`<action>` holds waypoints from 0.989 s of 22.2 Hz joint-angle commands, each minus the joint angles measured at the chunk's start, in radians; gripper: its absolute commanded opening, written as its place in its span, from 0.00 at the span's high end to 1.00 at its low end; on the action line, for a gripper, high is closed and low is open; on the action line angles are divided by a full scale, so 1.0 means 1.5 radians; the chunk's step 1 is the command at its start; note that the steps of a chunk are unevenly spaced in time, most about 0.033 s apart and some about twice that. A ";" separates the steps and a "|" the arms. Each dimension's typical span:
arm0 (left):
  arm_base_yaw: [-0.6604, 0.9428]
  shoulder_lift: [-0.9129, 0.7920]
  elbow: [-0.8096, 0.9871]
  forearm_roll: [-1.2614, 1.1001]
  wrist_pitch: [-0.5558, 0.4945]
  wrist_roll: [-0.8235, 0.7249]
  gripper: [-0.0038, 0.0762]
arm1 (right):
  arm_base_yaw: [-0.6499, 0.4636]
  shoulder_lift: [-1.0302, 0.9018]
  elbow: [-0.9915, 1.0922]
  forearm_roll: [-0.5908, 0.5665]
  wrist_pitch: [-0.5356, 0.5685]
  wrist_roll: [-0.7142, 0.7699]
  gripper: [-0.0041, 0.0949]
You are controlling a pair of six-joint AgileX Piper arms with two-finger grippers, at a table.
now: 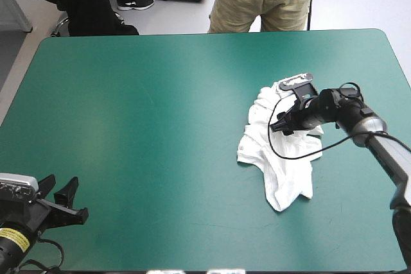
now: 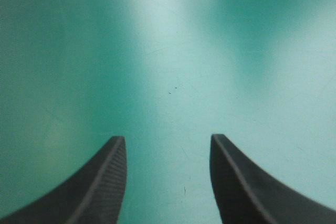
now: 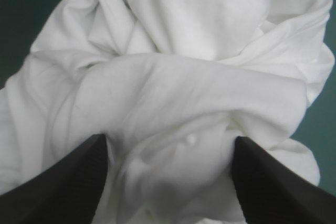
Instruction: Fold the cloth
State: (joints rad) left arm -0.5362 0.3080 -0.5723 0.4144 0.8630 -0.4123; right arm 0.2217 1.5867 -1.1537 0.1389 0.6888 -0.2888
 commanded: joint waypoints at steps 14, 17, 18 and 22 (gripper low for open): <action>-0.001 0.006 -0.015 0.012 -0.083 -0.008 0.50 | 0.093 0.109 -0.099 0.104 0.020 -0.112 0.97; -0.001 0.006 -0.015 0.009 -0.083 -0.008 0.50 | 0.147 0.109 -0.119 0.104 0.020 -0.114 0.97; -0.001 0.006 -0.015 0.008 -0.083 -0.008 0.50 | 0.162 0.109 -0.128 0.104 0.020 -0.119 0.97; -0.001 0.006 -0.015 0.008 -0.083 -0.008 0.50 | 0.243 0.112 -0.156 0.110 0.026 -0.143 0.97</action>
State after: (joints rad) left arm -0.5362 0.3080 -0.5723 0.4142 0.8084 -0.4123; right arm 0.5186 1.7991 -1.3310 0.2668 0.7355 -0.4681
